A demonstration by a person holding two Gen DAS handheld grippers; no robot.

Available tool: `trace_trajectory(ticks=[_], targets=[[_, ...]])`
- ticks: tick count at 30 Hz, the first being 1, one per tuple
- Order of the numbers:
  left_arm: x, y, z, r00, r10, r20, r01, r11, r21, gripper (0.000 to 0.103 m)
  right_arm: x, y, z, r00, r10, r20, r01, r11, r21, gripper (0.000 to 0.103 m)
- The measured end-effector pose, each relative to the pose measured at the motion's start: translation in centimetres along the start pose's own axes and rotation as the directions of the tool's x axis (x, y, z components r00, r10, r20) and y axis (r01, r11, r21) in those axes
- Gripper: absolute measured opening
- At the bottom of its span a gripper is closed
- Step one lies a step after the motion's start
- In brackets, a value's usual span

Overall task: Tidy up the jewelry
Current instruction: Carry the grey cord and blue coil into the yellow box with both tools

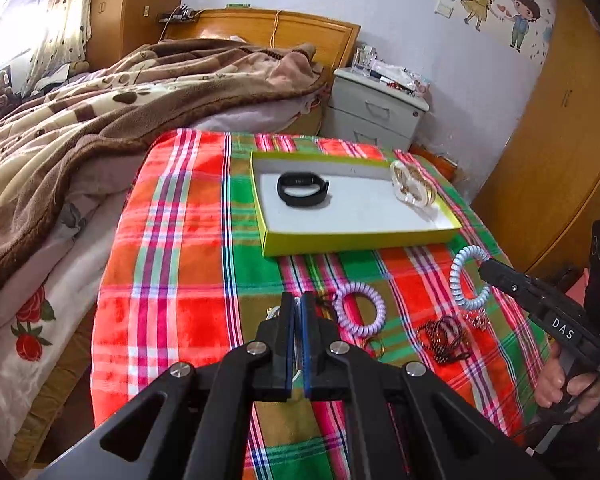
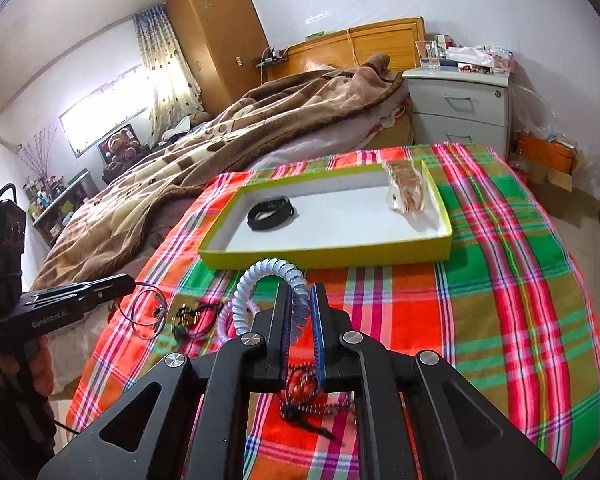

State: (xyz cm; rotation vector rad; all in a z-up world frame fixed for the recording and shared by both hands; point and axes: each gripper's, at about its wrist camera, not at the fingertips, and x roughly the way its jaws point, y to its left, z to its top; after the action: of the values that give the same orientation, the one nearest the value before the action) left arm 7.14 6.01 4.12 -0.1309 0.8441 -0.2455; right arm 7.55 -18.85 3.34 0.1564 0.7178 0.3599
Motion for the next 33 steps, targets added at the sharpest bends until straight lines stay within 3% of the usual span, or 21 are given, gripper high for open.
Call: trace_trajectory(ticks=[16, 27, 33], targets=[[1.9, -0.6, 6.7, 0.996, -0.069, 0.053, 0.068, 0.998, 0.007, 0.003, 4.5, -2.0, 5.9, 0.998, -0.059, -0.023, 0.06, 0.998, 0.026, 0.01], [6.1, -2.4, 9.6, 0.99, -0.141, 0.016, 0.141, 0.99, 0.015, 0.003, 10.1, -3.4, 9.4, 0.992, -0.087, -0.092, 0.091, 0.995, 0.037, 0.01], [8.8, -2.4, 9.9, 0.989, -0.145, -0.023, 0.145, 0.989, 0.004, 0.003, 13.0, -3.6, 10.2, 0.984, -0.104, -0.145, 0.108, 0.994, 0.024, 0.01]])
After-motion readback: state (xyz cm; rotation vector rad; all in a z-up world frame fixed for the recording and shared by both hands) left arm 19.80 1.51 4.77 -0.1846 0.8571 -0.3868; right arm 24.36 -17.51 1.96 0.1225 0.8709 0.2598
